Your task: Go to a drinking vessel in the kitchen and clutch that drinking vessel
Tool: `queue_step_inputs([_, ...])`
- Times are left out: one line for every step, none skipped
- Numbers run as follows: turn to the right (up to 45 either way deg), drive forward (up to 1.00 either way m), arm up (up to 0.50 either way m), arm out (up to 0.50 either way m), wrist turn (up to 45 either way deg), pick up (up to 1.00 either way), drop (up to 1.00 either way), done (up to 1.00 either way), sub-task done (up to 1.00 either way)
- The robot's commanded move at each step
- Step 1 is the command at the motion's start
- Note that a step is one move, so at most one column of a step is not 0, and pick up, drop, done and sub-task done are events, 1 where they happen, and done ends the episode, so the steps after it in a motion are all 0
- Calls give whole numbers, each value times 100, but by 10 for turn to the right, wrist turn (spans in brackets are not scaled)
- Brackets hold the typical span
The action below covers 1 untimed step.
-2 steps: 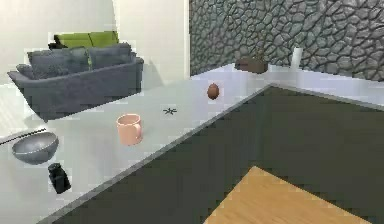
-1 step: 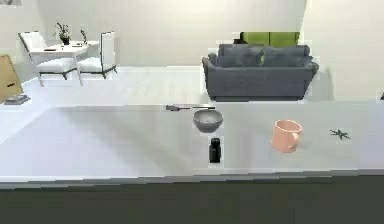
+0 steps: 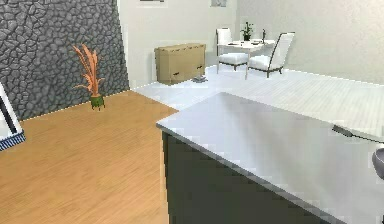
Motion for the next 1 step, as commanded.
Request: queue_step_inputs([-150, 0, 0, 0, 0, 0, 0, 0, 0])
